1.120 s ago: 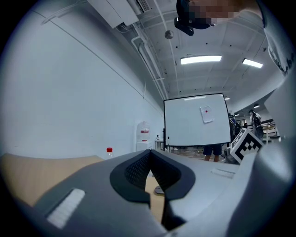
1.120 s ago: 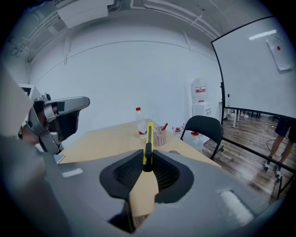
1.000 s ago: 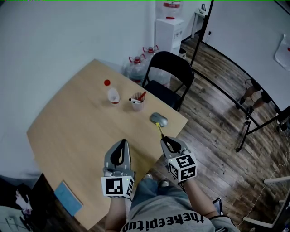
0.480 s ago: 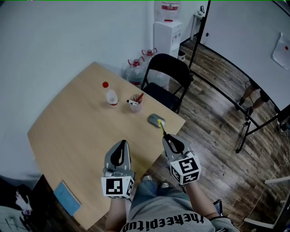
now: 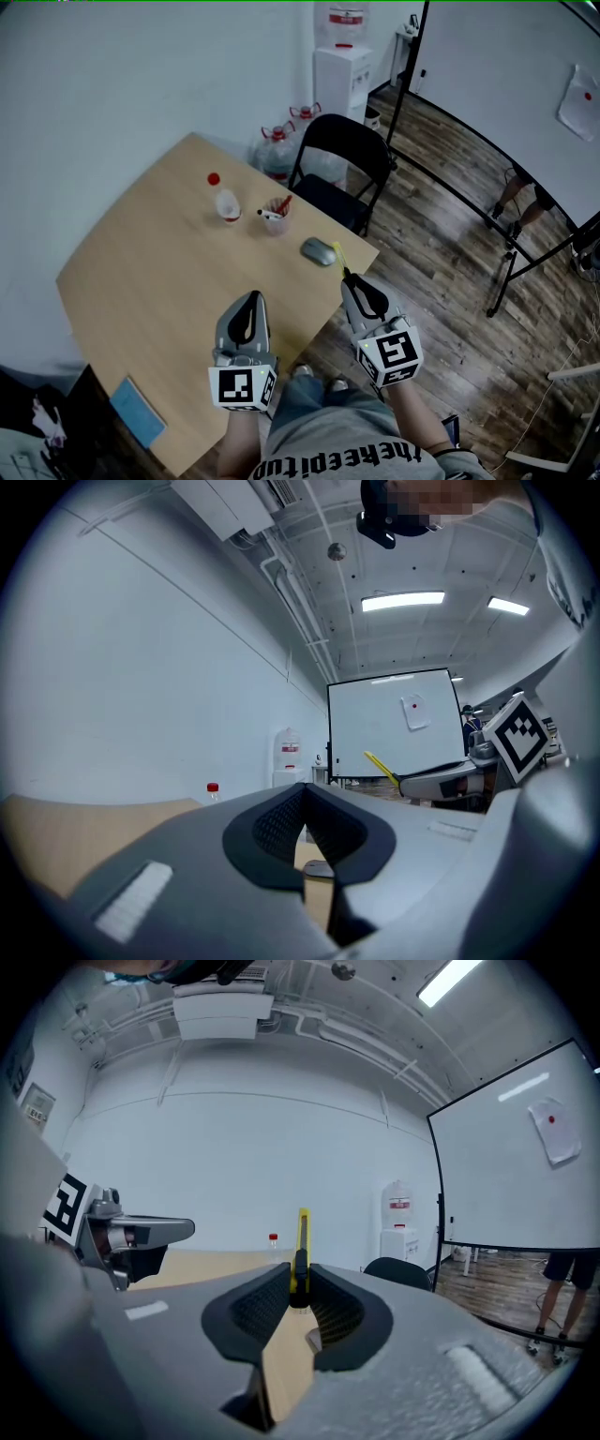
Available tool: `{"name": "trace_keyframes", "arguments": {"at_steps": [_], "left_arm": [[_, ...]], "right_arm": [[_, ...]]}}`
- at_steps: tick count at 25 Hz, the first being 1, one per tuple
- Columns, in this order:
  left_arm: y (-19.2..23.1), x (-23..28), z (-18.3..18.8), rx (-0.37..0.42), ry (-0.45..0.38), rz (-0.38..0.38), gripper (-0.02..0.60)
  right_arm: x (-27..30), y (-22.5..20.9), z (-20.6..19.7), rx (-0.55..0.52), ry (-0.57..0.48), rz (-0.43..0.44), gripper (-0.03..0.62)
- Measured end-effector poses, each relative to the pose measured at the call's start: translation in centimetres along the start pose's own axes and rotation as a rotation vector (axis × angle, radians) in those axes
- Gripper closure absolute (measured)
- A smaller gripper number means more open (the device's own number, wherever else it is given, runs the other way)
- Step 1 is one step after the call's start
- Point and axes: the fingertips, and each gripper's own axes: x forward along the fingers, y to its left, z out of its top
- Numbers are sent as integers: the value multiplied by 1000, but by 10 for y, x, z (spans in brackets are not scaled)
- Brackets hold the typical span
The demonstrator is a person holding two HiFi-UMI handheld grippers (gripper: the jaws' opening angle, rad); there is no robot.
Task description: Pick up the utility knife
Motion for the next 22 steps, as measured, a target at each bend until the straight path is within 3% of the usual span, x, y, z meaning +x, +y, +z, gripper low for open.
{"name": "trace_keyframes", "arguments": {"at_steps": [22], "left_arm": [[0,-1,12,10,-10,24,561]], "right_arm": [[-18,-8,34,-48,-164,-22,528]]}}
